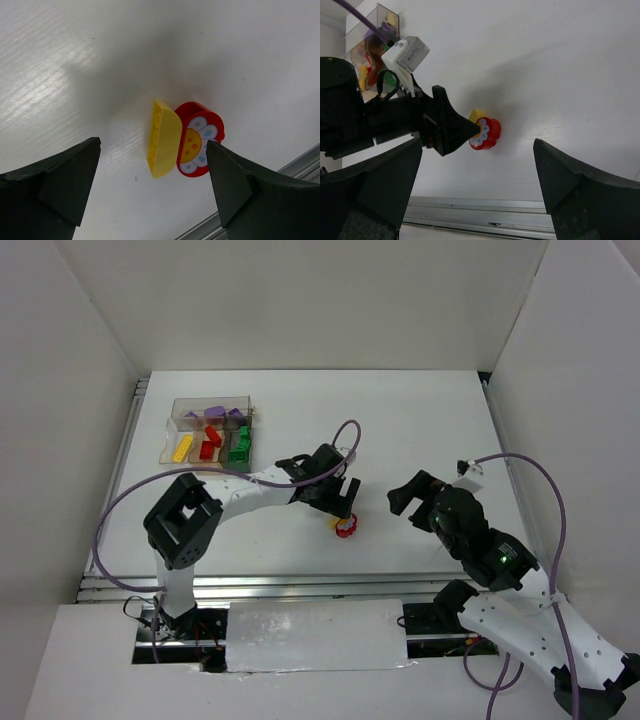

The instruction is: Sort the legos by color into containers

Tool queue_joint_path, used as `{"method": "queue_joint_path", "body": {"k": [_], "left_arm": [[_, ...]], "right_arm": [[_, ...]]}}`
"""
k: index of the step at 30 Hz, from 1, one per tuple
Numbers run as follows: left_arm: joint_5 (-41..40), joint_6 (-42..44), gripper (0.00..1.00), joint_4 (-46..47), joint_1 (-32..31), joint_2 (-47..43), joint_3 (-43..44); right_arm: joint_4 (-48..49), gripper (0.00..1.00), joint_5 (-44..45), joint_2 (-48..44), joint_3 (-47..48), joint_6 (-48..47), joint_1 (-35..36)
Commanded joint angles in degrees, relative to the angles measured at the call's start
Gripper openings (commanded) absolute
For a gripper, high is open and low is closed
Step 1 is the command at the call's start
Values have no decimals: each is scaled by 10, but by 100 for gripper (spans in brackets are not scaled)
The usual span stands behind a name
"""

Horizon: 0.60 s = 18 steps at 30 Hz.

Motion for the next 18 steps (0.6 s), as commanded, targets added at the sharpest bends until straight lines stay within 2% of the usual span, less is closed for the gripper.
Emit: {"method": "queue_joint_path", "body": {"k": [1,7,10,13,14,15,16,18], "left_arm": [[-9,12,99,-7,-31,26,34],[-61,3,98,-30,-65,65,47],[-73,-2,87,-31,-71,76,43],[-80,-1,53,-36,-76,89,48],[-83,-2,26,-37,-79,90,49],[-87,-2,14,-39,-81,90,50],[-95,-2,3,-38,-84,86,50],[-104,0,0,-22,-88,54,36]], "right_arm": [[12,100,-13,5,-12,-13,-3],[26,100,-25,10,-23,-16,-3],[31,100,-28,8,-27,-17,-3],[35,100,-32,6,-30,-20,-2],[36,100,-31,7,-31,-19,-3],[36,100,-30,8,-32,-20,-3],[36,100,-27,8,-32,-19,-3],[37,100,-20,9,-34,-13,-4]]}}
